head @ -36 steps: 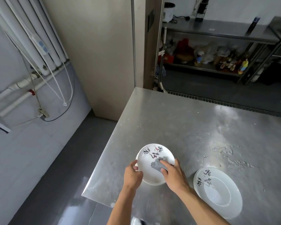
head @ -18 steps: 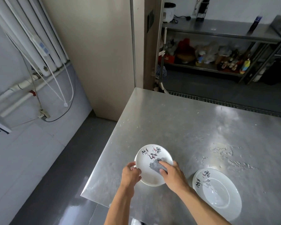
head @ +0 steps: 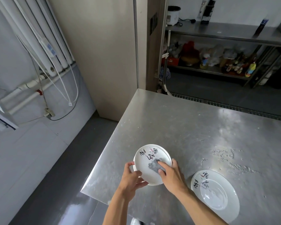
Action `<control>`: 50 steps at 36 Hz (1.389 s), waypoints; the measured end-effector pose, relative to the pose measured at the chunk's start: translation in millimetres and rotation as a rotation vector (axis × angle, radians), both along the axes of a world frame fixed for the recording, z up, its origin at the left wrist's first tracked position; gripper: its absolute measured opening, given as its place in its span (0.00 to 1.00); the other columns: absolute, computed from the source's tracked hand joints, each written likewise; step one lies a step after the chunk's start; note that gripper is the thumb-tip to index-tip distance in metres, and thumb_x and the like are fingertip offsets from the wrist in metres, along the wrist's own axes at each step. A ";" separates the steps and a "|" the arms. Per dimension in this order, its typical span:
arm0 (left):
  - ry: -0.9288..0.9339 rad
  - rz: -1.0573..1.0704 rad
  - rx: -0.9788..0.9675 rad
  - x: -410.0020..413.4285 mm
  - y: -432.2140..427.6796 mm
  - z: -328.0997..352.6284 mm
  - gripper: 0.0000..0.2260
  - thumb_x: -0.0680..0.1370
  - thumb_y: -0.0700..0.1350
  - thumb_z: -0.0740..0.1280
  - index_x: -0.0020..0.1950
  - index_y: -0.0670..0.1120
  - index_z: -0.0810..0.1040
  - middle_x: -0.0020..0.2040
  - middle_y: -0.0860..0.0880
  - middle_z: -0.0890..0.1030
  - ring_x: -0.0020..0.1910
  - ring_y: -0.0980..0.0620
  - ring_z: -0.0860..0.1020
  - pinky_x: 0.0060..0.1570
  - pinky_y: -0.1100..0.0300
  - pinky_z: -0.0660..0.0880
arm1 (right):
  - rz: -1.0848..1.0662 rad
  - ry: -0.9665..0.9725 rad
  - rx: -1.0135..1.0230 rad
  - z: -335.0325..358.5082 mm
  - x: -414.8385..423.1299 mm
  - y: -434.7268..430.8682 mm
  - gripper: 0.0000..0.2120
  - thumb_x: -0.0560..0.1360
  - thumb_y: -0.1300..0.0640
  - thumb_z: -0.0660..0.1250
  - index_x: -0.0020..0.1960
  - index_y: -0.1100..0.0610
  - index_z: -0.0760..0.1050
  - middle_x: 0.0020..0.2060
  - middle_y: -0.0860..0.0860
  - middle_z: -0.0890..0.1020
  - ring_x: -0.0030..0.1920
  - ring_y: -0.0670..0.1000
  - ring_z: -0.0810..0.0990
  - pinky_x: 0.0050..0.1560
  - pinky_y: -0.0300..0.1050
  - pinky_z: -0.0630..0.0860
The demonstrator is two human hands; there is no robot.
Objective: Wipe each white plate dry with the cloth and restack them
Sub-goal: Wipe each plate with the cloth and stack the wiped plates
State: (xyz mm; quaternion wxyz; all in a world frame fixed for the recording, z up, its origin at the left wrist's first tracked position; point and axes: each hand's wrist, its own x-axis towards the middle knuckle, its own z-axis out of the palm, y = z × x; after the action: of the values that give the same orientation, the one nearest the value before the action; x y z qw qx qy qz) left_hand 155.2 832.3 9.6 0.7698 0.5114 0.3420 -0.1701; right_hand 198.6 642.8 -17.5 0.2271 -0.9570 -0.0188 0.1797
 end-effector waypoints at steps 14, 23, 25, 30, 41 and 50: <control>-0.123 0.087 0.067 -20.6 -22.4 -0.1 0.19 0.80 0.28 0.58 0.65 0.48 0.68 0.44 0.41 0.86 0.45 0.39 0.87 0.43 0.47 0.85 | 0.215 -0.236 -0.137 9.7 -9.6 -13.7 0.27 0.80 0.53 0.62 0.76 0.35 0.62 0.54 0.47 0.68 0.56 0.53 0.72 0.55 0.47 0.73; -0.160 0.143 0.017 -24.5 -28.1 10.5 0.18 0.81 0.30 0.59 0.65 0.48 0.69 0.51 0.33 0.85 0.44 0.39 0.85 0.45 0.49 0.84 | 0.048 -0.431 0.090 41.9 -0.7 -5.8 0.18 0.73 0.60 0.73 0.56 0.42 0.75 0.54 0.50 0.73 0.50 0.58 0.77 0.43 0.48 0.75; -0.178 0.141 0.015 -24.3 -28.2 13.4 0.18 0.82 0.30 0.59 0.65 0.49 0.69 0.47 0.37 0.85 0.42 0.40 0.85 0.45 0.50 0.84 | -0.003 -0.444 0.138 50.2 4.7 -2.5 0.15 0.73 0.56 0.72 0.57 0.44 0.76 0.54 0.50 0.74 0.50 0.58 0.78 0.44 0.49 0.77; -0.217 0.138 0.036 -22.9 -26.8 18.1 0.19 0.81 0.30 0.59 0.66 0.50 0.69 0.43 0.37 0.83 0.42 0.41 0.83 0.47 0.49 0.84 | 0.255 -0.531 0.162 57.7 3.9 6.8 0.15 0.75 0.57 0.70 0.61 0.49 0.81 0.62 0.57 0.73 0.58 0.61 0.75 0.59 0.54 0.77; -0.222 0.160 0.065 -30.1 -10.6 18.1 0.19 0.81 0.31 0.60 0.66 0.50 0.70 0.50 0.32 0.84 0.45 0.37 0.82 0.47 0.49 0.84 | 0.466 -0.531 0.148 66.9 3.3 6.2 0.20 0.74 0.56 0.72 0.65 0.46 0.80 0.73 0.60 0.70 0.74 0.62 0.67 0.77 0.61 0.60; -0.236 0.103 0.064 -32.5 -13.2 22.1 0.19 0.81 0.31 0.61 0.68 0.50 0.71 0.45 0.34 0.82 0.45 0.39 0.84 0.47 0.49 0.84 | 0.343 -0.393 0.155 79.3 5.0 10.8 0.11 0.81 0.57 0.66 0.61 0.50 0.81 0.52 0.51 0.78 0.49 0.55 0.81 0.50 0.51 0.78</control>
State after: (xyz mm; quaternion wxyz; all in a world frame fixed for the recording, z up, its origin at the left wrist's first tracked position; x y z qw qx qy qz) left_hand 122.7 819.1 31.7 0.7958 0.5337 0.2803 -0.0580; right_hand 203.5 653.5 61.8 0.2579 -0.9361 -0.2379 0.0244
